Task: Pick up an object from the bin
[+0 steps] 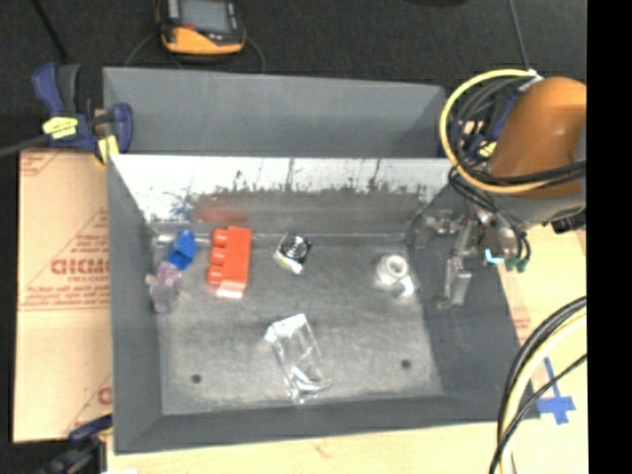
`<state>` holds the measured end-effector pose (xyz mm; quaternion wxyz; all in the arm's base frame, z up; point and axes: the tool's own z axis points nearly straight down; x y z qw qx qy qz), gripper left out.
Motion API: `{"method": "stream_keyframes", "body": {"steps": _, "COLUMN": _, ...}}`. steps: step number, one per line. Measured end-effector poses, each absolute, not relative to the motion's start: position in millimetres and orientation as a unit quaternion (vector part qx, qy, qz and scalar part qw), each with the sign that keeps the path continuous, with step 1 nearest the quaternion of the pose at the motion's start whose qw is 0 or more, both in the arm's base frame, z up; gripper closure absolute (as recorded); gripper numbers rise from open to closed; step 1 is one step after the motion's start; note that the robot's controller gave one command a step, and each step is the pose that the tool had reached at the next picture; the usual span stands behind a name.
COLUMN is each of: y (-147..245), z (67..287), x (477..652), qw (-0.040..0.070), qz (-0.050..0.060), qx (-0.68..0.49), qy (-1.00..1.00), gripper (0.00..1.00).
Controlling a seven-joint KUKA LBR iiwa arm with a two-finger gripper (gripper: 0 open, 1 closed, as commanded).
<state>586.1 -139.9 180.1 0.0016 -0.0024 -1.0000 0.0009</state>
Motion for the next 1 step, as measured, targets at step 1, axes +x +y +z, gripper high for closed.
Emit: {"method": "stream_keyframes", "body": {"steps": 1, "y": -138.4, "z": 68.2, "x": 618.1, "qw": -0.004, "qz": -0.001, "qx": -0.034, "qy": -0.999, "gripper": 0.0}}
